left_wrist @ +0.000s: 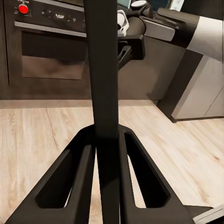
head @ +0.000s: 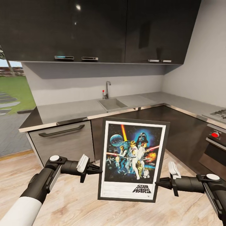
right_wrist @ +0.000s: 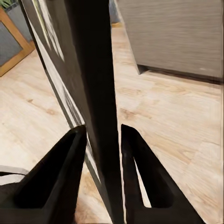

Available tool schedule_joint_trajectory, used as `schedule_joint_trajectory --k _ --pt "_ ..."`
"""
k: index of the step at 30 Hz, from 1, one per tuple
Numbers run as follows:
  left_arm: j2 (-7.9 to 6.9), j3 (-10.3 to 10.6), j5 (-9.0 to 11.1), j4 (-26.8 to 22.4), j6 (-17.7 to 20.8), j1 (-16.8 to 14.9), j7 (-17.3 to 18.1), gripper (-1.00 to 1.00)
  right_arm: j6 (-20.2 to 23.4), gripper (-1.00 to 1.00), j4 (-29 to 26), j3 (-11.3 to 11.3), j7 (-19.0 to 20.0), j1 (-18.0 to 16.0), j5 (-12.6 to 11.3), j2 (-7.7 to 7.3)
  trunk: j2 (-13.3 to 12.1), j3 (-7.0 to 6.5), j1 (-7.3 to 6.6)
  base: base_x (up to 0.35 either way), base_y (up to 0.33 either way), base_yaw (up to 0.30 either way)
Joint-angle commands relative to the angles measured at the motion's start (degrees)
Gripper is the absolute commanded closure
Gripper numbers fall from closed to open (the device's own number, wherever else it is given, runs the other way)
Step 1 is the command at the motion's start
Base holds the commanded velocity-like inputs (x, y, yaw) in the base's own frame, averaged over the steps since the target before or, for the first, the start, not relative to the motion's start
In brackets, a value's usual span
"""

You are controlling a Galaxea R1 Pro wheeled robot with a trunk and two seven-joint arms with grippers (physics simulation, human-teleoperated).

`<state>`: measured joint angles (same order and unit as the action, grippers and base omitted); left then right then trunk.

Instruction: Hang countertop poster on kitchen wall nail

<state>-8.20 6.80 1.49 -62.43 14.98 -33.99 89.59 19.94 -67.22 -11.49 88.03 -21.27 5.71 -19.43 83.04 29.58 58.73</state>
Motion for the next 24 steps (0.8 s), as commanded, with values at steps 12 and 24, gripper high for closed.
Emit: schedule_joint_trajectory --k 12,24 --pt "0.05 0.12 0.20 0.06 0.46 -0.02 0.23 -1.00 0.05 1.00 -0.10 -0.12 0.56 -0.03 0.27 0.10 0.03 0.06 0.00 0.000 0.000 0.000" --pt "-1.00 0.06 0.10 0.17 0.58 -0.02 0.15 -1.00 0.07 1.00 -0.10 -0.12 0.56 -0.02 0.27 0.09 0.03 0.06 0.00 0.000 0.000 0.000"
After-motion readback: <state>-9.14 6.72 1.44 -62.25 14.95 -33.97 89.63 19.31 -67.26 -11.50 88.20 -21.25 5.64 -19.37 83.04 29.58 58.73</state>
